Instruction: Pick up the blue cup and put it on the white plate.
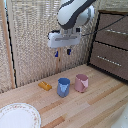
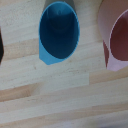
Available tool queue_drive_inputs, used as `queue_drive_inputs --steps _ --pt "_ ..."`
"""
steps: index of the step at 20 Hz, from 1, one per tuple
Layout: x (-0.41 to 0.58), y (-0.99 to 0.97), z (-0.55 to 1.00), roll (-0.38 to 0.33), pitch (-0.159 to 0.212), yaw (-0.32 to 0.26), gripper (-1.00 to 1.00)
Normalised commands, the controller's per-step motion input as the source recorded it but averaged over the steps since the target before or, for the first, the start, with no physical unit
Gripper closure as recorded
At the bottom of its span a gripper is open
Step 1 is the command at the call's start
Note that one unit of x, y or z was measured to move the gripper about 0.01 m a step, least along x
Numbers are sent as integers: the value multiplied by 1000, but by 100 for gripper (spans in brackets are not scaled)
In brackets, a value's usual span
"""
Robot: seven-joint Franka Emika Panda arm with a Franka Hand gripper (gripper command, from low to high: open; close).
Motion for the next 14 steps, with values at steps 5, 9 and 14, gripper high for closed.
queue_drive_inputs --steps 5,9,14 --pt "-354 -29 -141 -7 23 -48 -100" --pt "-450 -14 -154 -14 14 -64 -100" --pt "-387 0 -217 -24 18 -69 -100"
